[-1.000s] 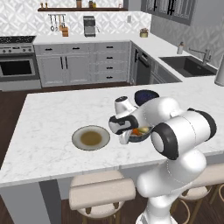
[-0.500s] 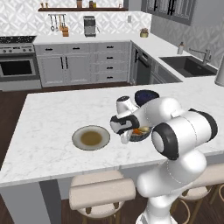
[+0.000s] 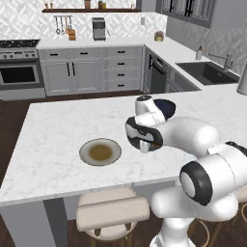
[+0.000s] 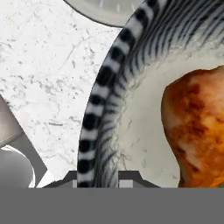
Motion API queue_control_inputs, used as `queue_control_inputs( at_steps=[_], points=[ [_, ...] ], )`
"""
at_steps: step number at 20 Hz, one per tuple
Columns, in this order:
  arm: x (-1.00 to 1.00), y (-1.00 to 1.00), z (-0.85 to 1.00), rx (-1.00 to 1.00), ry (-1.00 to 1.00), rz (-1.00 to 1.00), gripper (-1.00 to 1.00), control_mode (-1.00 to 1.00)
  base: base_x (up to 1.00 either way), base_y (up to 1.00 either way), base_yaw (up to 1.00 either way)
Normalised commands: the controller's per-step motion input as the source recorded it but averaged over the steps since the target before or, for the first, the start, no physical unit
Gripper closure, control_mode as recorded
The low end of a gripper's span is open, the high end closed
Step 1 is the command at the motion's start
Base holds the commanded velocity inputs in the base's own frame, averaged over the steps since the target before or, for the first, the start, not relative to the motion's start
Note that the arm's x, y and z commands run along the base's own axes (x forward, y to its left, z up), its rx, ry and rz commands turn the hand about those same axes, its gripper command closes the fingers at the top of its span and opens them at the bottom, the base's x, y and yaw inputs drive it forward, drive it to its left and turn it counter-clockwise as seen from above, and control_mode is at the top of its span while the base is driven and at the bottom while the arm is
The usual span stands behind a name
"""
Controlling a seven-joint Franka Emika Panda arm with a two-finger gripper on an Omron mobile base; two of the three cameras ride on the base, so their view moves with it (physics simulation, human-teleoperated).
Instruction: Pick the chicken drumstick and cucumber from their plates and place them in the bowl. Then put the bowl in the fridge.
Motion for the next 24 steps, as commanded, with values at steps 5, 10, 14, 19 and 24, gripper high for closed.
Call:
queue_control_inputs(
  at_steps=[5,10,14,19,24],
  points=[
    [-1.0,-0.11,0.98,0.04,-0.13,0.25,1.0,-1.0,0.0,0.0,0.0],
    [-1.0,-0.24,0.53,0.02,-0.11,0.29,1.0,-1.0,0.0,0.0,0.0],
    [-1.0,-0.02,0.59,0.01,-0.03,0.24,1.0,-1.0,0.0,0.0,0.0],
    [-1.0,-0.02,0.52,0.0,0.0,0.19,1.0,-1.0,0.0,0.0,0.0],
    [-0.88,-0.01,0.08,0.0,0.0,0.11,1.0,-1.0,0.0,0.0,0.0]
  ],
)
